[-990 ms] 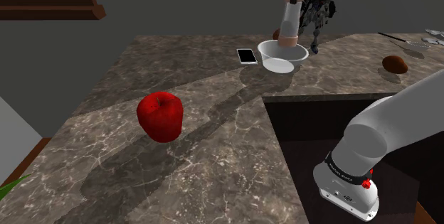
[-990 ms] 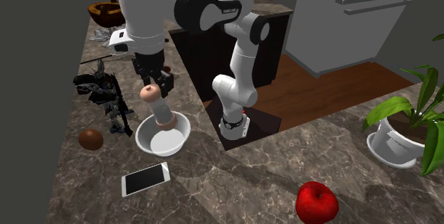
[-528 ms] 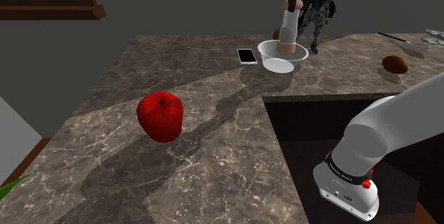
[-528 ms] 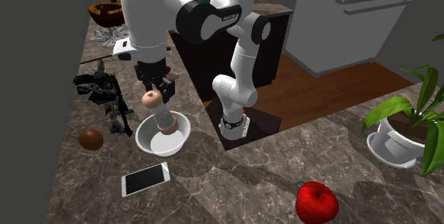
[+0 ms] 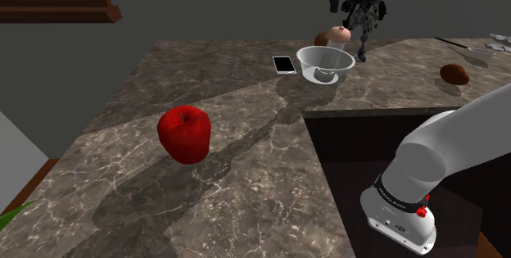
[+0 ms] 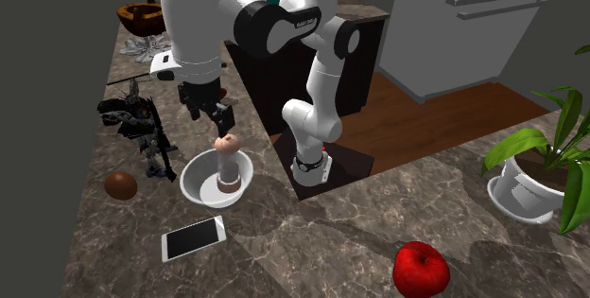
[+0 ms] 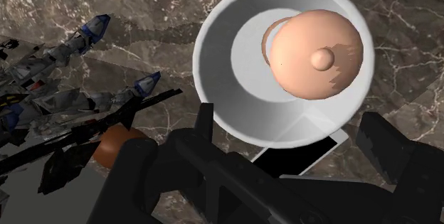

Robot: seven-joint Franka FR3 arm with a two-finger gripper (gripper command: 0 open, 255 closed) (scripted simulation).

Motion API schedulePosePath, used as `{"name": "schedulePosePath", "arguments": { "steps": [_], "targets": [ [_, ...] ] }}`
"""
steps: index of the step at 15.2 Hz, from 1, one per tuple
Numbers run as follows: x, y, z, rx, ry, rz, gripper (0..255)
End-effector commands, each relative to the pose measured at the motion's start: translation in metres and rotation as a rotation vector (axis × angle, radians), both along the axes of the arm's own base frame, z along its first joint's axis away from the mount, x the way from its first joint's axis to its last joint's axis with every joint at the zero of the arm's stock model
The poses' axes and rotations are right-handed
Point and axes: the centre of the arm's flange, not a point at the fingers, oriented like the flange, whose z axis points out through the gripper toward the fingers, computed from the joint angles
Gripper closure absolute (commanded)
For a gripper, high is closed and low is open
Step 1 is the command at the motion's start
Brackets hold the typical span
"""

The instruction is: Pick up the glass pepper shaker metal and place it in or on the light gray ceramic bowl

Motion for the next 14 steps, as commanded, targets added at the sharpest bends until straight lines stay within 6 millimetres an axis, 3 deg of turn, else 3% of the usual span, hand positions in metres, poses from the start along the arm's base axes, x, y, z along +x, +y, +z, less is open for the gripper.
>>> {"name": "schedulePosePath", "arguments": {
  "steps": [1, 2, 6, 14],
  "targets": [
    [0.0, 0.0, 0.0, 0.0, 0.0, 0.0, 0],
    [0.0, 0.0, 0.0, 0.0, 0.0, 0.0, 0],
    [0.001, 0.007, 0.049, 0.0, 0.0, 0.0, 0],
    [0.001, 0.007, 0.049, 0.0, 0.0, 0.0, 0]
  ]
}}
